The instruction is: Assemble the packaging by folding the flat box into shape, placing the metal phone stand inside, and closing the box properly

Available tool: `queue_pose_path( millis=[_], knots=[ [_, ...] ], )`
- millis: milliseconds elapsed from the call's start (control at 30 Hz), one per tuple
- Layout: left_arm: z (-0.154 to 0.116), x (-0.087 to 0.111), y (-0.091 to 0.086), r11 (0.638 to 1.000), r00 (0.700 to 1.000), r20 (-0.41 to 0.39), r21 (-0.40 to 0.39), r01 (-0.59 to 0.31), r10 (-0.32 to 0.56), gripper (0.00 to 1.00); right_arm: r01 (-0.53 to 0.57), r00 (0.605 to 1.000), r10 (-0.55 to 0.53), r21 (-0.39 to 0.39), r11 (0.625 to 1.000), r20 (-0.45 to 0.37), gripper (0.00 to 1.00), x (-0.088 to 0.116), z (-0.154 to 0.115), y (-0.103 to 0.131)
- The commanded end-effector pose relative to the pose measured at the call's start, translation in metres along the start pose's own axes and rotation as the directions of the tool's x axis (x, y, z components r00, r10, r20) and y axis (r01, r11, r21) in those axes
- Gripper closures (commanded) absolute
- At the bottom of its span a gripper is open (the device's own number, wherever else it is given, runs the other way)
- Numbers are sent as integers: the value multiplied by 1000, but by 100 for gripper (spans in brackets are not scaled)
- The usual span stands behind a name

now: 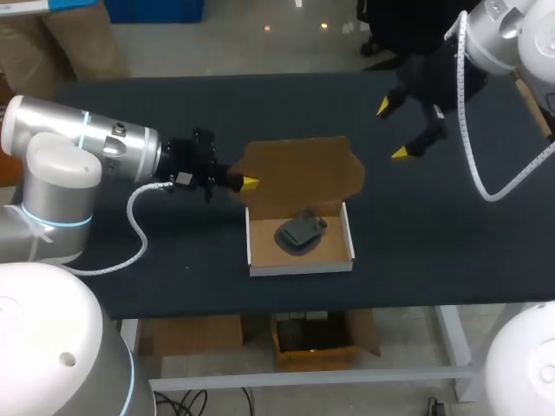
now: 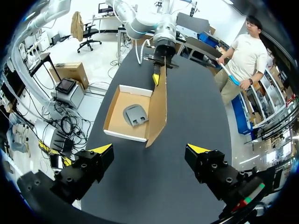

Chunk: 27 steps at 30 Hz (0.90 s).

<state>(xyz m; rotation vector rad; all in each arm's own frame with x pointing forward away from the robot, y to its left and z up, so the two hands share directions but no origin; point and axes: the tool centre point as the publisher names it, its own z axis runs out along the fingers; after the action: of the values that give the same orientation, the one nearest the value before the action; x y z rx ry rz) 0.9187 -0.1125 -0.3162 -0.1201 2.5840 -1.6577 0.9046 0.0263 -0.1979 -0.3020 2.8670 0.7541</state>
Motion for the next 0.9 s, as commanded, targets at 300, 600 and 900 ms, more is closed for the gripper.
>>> queue_pose_path(
  millis=[300,600,900],
  knots=[
    [2,-11,0,999,998,-46,17,-43,43,100,-5,1000,5,13,1000,-12,0,-2,-1,4],
    [5,-13,2,999,994,-97,11,-53,53,100,-25,999,25,27,999,-25,0,-4,-1,7],
    [5,-13,2,999,994,-97,11,-53,53,100,-86,993,91,72,994,-70,0,-26,3,22]
  ],
)
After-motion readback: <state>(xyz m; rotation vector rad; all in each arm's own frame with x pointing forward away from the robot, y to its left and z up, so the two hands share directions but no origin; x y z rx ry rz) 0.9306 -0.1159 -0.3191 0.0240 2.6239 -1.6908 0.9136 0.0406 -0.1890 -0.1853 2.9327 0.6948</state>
